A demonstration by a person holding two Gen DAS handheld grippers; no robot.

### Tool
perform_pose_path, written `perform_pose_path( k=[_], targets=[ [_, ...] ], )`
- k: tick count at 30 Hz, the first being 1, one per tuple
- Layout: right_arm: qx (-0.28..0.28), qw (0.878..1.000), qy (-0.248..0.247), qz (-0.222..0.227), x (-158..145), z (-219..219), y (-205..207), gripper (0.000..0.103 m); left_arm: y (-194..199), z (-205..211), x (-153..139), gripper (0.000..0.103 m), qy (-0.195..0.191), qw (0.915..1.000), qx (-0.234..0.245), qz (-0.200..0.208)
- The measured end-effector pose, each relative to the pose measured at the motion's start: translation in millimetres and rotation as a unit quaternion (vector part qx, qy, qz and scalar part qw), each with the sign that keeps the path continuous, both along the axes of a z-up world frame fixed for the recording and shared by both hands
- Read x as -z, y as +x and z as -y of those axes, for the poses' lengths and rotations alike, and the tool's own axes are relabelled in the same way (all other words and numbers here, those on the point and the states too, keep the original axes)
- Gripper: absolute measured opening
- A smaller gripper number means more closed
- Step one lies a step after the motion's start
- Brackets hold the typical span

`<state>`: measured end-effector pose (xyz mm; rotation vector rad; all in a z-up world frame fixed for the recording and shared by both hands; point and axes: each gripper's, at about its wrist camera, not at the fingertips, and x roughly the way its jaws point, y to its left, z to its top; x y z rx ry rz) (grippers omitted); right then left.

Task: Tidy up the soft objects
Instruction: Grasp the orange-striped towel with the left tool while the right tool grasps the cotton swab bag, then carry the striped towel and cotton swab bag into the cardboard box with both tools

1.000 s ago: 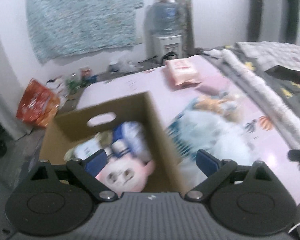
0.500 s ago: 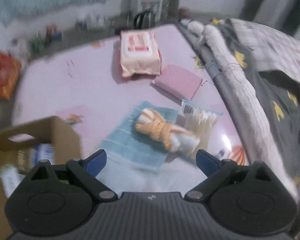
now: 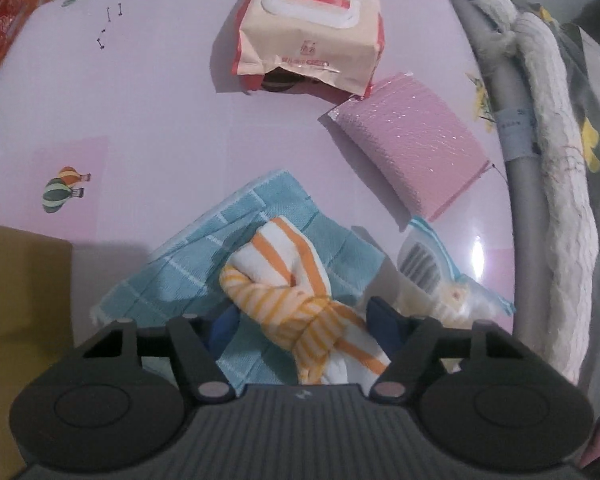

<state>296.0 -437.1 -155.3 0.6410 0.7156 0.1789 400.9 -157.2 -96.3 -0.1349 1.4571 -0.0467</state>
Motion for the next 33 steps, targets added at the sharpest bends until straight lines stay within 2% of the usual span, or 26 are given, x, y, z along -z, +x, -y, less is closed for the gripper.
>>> perform_pose_path(
  k=[2,7,11,14,22,27,33],
  targets=[
    [-0.006,1.0,0.0,-0.007,6,-3,10,0.06,2,-1,5,0.065,0.001,1.0,-0.005,-0.002],
    [-0.01,1.0,-0.001,-0.022,20,-8,22,0.05,1,-2,9,0.059,-0.005,1.0,-0.007,0.004],
    [-0.005,0.999,0.038,-0.025,26,2,21,0.038,-6,3,2,0.052,0.007,0.9996,0.017,0.023],
    [0.001,0.999,0.038,-0.02,23,7,14,0.033,-12,5,-5,0.05,0.004,0.999,0.024,0.036],
    [0.035,0.999,0.035,0.007,-5,26,-37,0.032,-45,13,-49,0.049,-0.022,0.9946,0.058,0.083],
    [0.058,0.997,0.021,0.042,-36,39,-78,0.032,-78,19,-86,0.049,-0.042,0.9883,0.088,0.118],
    [0.07,0.993,0.037,0.087,-78,51,-130,0.032,-121,8,-131,0.05,-0.074,0.9805,0.098,0.153]
  ],
)
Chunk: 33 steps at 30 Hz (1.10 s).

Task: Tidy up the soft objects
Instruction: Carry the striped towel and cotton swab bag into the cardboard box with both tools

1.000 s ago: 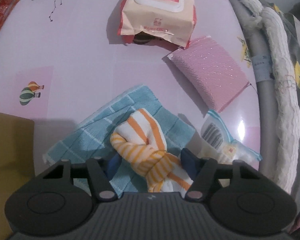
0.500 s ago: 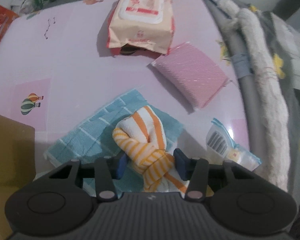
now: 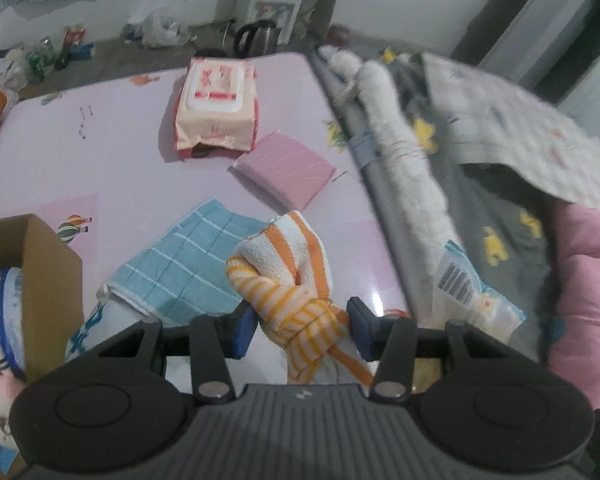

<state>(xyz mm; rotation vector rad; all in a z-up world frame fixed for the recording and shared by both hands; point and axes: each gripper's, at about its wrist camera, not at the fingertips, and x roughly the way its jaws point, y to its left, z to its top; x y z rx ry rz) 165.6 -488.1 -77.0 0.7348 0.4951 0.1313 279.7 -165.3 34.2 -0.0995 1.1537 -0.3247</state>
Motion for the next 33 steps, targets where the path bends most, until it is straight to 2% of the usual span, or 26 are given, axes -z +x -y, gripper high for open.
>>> perform_pose_path(
  k=[7,12,16,20,23,26,30,33],
  targets=[
    [-0.018,0.998,0.025,0.048,-40,-5,-54,0.032,-60,-31,-54,0.05,-0.036,0.9979,0.01,0.053],
    [-0.065,0.994,0.049,0.068,-63,-27,-82,0.032,-101,-67,-79,0.05,-0.055,0.995,0.006,0.083],
    [-0.118,0.988,0.069,0.066,-74,-52,-92,0.032,-132,-110,-93,0.05,-0.064,0.9923,-0.019,0.104],
    [-0.177,0.979,0.073,0.064,-89,-89,-95,0.032,-163,-168,-105,0.05,-0.06,0.9879,-0.067,0.127],
    [-0.232,0.968,0.074,0.062,-101,-127,-95,0.032,-186,-214,-107,0.05,-0.048,0.9831,-0.113,0.135],
    [-0.291,0.953,0.074,0.048,-107,-171,-89,0.032,-201,-254,-99,0.05,-0.034,0.9798,-0.153,0.124],
    [-0.373,0.926,0.066,0.0,-103,-245,-75,0.032,-211,-301,-74,0.05,-0.017,0.9766,-0.189,0.101],
    [-0.415,0.908,0.032,-0.043,-93,-299,-65,0.032,-211,-323,-46,0.05,0.022,0.9772,-0.195,0.082]
  ],
)
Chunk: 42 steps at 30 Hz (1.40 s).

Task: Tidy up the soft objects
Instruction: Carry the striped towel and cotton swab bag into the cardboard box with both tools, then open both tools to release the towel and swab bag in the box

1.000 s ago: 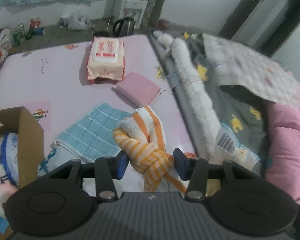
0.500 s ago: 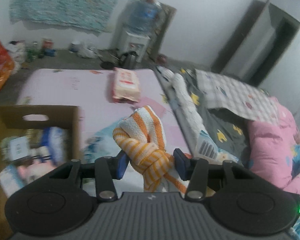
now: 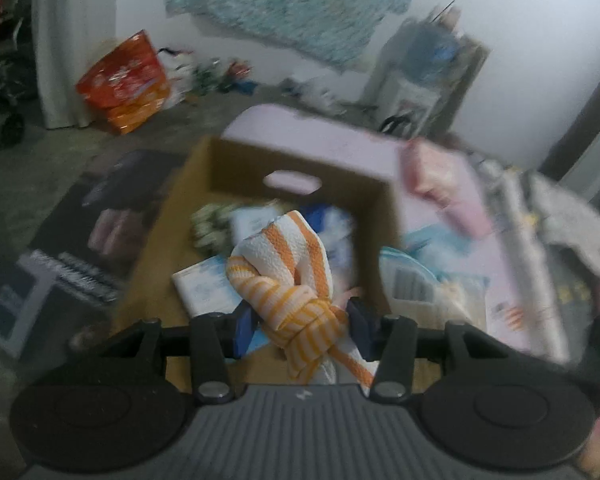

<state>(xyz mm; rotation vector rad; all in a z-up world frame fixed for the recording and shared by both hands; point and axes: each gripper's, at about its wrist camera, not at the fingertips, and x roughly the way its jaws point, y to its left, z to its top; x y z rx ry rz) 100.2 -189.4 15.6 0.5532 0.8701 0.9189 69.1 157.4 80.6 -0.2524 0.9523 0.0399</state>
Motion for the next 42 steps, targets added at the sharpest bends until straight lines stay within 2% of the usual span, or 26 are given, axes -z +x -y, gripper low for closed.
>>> perform_pose_path(
  k=[3,6,9,12,15,18,21,24,27,34,39,41,42],
  targets=[
    [-0.039,0.997,-0.058,-0.024,14,-46,10,0.032,8,-14,32,0.05,0.015,0.999,0.008,-0.041],
    [-0.07,0.989,-0.123,-0.046,32,-81,14,0.033,12,-19,60,0.05,0.061,0.9953,0.025,-0.071],
    [-0.094,0.979,-0.171,-0.063,47,-99,20,0.033,21,-21,84,0.05,0.103,0.988,0.05,-0.103],
    [-0.117,0.97,-0.199,-0.072,58,-118,29,0.035,25,-19,104,0.05,0.129,0.9804,0.071,-0.13],
    [-0.138,0.963,-0.217,-0.082,70,-136,35,0.036,25,-16,117,0.052,0.176,0.9711,0.086,-0.137],
    [-0.142,0.956,-0.237,-0.1,83,-144,41,0.044,31,-19,127,0.055,0.189,0.9669,0.086,-0.148],
    [-0.134,0.955,-0.244,-0.103,87,-145,44,0.046,33,-25,129,0.055,0.182,0.9669,0.087,-0.157],
    [-0.135,0.954,-0.249,-0.099,91,-146,45,0.046,31,-24,128,0.059,0.2,0.9629,0.096,-0.154],
    [-0.137,0.952,-0.25,-0.111,98,-147,46,0.035,30,-23,123,0.063,0.206,0.9617,0.102,-0.149],
    [-0.135,0.956,-0.222,-0.138,111,-157,49,0.032,29,-23,119,0.06,0.219,0.96,0.101,-0.142],
    [-0.131,0.959,-0.216,-0.129,104,-153,46,0.036,26,-26,112,0.065,0.206,0.9648,0.092,-0.136],
    [-0.126,0.964,-0.198,-0.127,97,-145,45,0.049,24,-26,107,0.071,0.2,0.967,0.09,-0.129],
    [-0.122,0.966,-0.19,-0.123,94,-141,45,0.051,23,-26,104,0.073,0.196,0.9686,0.088,-0.125]
  ],
)
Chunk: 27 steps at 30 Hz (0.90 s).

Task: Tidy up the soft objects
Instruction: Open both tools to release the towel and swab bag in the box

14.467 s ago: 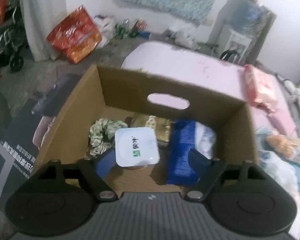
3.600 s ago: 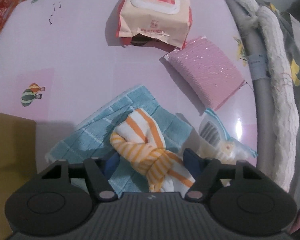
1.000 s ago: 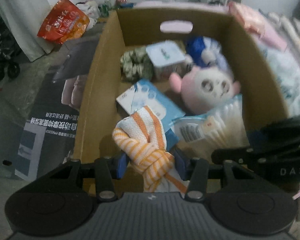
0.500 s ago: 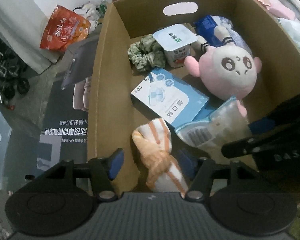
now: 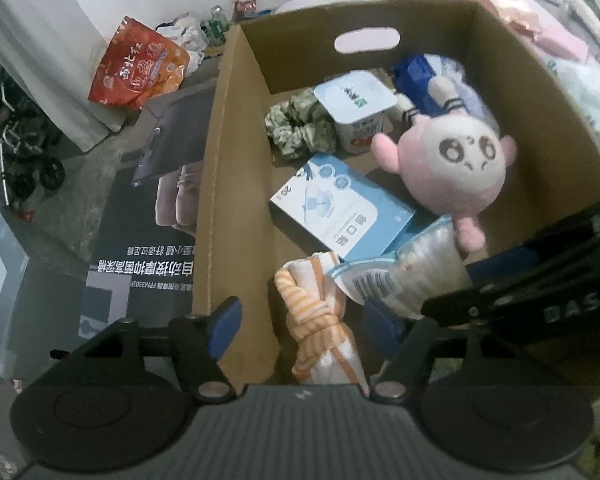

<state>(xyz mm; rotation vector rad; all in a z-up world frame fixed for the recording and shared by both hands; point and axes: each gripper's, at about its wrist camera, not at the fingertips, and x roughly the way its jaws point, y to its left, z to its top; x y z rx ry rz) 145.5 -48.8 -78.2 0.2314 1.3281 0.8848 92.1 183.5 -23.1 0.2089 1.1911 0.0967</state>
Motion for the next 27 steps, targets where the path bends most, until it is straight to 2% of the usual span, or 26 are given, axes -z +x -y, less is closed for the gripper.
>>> perform_pose_path(
  k=[5,7,9,12,13,16,19,22,27],
  targets=[
    [0.021,0.998,0.05,0.023,-22,25,-6,0.069,-9,6,-24,0.084,-0.016,0.9992,-0.008,0.037],
    [0.032,0.996,0.07,0.036,-31,40,-12,0.073,-12,10,-34,0.088,-0.026,0.9982,-0.007,0.054],
    [0.041,0.993,0.097,0.046,-41,55,-18,0.073,-16,17,-44,0.092,-0.038,0.9968,-0.001,0.07],
    [0.054,0.989,0.124,0.066,-53,77,-29,0.074,-20,27,-56,0.092,-0.059,0.9942,0.007,0.089],
    [0.06,0.987,0.13,0.073,-57,84,-32,0.077,-21,30,-60,0.092,-0.064,0.9936,0.008,0.093],
    [0.072,0.983,0.139,0.092,-63,98,-41,0.08,-23,39,-67,0.092,-0.057,0.9931,0.013,0.102],
    [0.078,0.981,0.155,0.091,-63,111,-44,0.081,-23,44,-67,0.092,-0.041,0.9937,0.01,0.104],
    [0.095,0.975,0.18,0.091,-67,130,-45,0.081,-23,46,-64,0.092,-0.042,0.9943,0.009,0.098],
    [0.136,0.963,0.21,0.105,-73,177,-57,0.081,-13,64,-36,0.092,-0.031,0.997,0.041,0.058]
  ],
)
